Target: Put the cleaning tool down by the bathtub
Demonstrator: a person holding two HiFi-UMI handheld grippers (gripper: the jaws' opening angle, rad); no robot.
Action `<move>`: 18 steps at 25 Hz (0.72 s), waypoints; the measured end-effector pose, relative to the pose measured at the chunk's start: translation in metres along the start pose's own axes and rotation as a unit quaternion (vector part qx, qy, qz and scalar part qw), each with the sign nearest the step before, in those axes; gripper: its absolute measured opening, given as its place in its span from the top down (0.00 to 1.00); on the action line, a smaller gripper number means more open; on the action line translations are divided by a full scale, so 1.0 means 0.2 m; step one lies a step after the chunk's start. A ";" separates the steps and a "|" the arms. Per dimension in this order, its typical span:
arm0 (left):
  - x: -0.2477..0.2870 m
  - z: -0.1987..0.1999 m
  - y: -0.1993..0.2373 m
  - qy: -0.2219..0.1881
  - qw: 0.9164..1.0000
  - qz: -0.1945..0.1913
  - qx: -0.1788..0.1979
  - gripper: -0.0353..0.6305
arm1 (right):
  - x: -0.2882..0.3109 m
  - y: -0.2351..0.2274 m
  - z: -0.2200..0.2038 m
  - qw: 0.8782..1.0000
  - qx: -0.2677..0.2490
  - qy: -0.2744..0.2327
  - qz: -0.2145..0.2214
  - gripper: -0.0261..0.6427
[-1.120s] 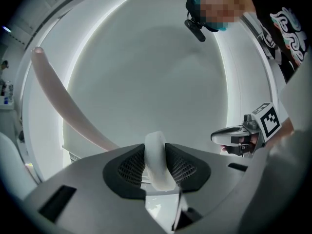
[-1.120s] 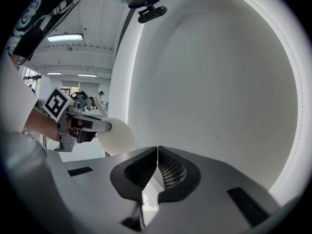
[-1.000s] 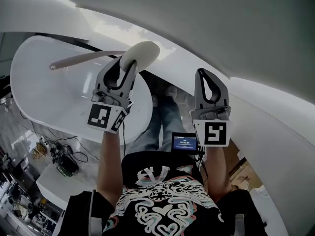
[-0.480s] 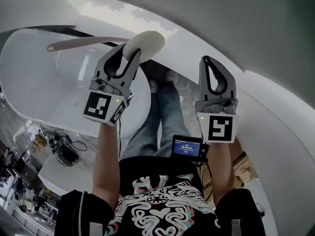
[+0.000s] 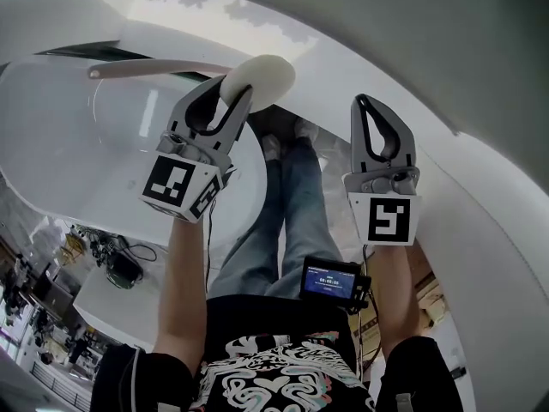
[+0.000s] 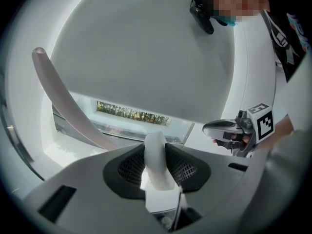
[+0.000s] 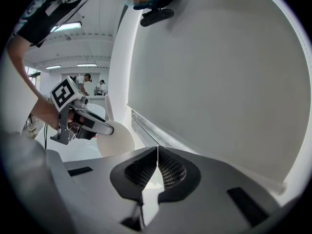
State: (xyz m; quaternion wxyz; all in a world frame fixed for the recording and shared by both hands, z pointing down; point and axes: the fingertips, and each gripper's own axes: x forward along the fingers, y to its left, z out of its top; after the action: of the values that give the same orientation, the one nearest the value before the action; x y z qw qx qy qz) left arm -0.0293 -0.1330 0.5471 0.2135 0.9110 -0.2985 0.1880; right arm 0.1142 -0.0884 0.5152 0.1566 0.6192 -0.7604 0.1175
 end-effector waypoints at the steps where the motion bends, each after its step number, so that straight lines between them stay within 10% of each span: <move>1: 0.02 -0.03 0.01 0.003 1.000 -0.001 -0.004 0.75 | 0.01 0.00 -0.04 1.000 -0.001 0.004 0.001 0.92; 18: 0.35 -0.42 0.11 0.063 0.991 -0.051 -0.108 0.75 | 0.23 0.06 -0.40 0.999 -0.014 0.029 0.023 0.92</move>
State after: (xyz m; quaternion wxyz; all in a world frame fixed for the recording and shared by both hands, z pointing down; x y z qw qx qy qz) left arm -0.0076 -0.1391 0.6567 0.3380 0.8830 -0.2567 0.2004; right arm 0.1007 -0.0971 0.6076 0.1847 0.5954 -0.7713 0.1282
